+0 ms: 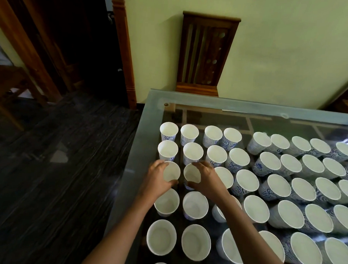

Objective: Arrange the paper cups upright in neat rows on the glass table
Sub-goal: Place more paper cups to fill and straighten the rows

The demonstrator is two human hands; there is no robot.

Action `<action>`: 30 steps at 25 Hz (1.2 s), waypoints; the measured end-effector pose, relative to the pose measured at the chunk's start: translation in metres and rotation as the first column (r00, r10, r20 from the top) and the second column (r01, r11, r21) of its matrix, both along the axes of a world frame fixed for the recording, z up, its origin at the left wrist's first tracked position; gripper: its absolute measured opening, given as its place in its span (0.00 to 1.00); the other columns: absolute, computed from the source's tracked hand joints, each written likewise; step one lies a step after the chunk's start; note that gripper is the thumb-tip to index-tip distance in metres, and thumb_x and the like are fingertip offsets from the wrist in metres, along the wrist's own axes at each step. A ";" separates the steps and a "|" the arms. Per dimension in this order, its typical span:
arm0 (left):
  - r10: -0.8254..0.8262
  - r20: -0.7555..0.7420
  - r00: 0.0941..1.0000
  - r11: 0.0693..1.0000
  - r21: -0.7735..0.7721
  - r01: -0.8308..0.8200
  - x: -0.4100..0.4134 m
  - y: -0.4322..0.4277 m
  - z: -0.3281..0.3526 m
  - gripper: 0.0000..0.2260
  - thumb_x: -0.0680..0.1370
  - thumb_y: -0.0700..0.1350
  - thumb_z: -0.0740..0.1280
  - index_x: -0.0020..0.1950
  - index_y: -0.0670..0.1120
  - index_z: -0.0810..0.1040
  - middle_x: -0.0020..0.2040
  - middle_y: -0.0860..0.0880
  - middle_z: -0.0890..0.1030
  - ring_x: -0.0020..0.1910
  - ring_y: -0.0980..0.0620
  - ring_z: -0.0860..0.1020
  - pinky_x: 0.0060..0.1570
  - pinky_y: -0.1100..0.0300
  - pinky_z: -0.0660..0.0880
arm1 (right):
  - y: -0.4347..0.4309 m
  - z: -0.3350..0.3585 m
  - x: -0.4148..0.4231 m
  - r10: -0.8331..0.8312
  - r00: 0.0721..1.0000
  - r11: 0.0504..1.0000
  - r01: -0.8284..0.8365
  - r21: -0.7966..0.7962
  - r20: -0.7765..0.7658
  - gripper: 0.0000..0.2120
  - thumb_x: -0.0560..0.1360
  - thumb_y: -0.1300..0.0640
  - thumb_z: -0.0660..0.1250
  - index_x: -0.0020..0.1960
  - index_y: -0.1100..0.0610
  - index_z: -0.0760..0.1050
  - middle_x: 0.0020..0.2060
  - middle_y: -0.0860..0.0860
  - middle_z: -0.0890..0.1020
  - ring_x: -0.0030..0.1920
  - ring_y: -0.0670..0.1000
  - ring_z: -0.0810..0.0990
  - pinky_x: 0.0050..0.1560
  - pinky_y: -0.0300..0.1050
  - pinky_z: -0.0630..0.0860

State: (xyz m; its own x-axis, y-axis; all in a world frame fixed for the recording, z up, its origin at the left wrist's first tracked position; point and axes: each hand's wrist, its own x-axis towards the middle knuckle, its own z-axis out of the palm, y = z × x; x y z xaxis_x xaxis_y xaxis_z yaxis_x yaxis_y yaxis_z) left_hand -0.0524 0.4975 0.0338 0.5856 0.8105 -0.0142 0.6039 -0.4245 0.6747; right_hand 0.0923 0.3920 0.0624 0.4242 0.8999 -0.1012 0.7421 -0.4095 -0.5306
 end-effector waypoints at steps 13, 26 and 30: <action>0.034 0.032 0.999 0.999 0.030 -0.035 -0.019 -0.006 0.013 0.29 0.65 0.48 0.77 0.63 0.42 0.74 0.66 0.44 0.72 0.64 0.45 0.70 0.60 0.57 0.67 | -0.017 0.008 -0.013 -0.016 1.000 0.997 0.016 0.075 -0.001 0.32 0.67 0.58 0.75 0.68 0.60 0.68 0.66 0.58 0.71 0.64 0.59 0.71 0.63 0.51 0.69; -0.013 0.004 1.000 1.000 -0.023 0.013 -0.050 -0.060 0.001 0.32 0.62 0.52 0.78 0.63 0.44 0.74 0.64 0.46 0.74 0.62 0.47 0.72 0.61 0.56 0.69 | -0.074 -0.004 -0.049 -0.057 0.998 0.998 0.057 -0.001 -0.033 0.34 0.65 0.53 0.77 0.67 0.57 0.69 0.64 0.56 0.72 0.63 0.57 0.72 0.62 0.49 0.71; -0.023 -0.015 1.000 1.000 -0.015 0.022 -0.052 -0.060 0.001 0.31 0.63 0.52 0.77 0.64 0.45 0.74 0.63 0.46 0.74 0.62 0.47 0.72 0.60 0.55 0.69 | -0.073 -0.004 -0.048 -0.057 0.997 0.998 0.058 0.004 -0.044 0.34 0.65 0.54 0.76 0.68 0.58 0.68 0.65 0.56 0.72 0.62 0.57 0.73 0.61 0.49 0.71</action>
State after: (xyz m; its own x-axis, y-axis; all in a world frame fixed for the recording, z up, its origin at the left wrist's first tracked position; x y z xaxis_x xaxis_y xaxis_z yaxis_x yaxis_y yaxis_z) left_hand -0.1040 0.4380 0.0347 0.6033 0.7967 -0.0346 0.6041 -0.4283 0.6720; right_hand 0.0443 0.3193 0.0579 0.4705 0.8747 -0.1160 0.6931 -0.4478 -0.5648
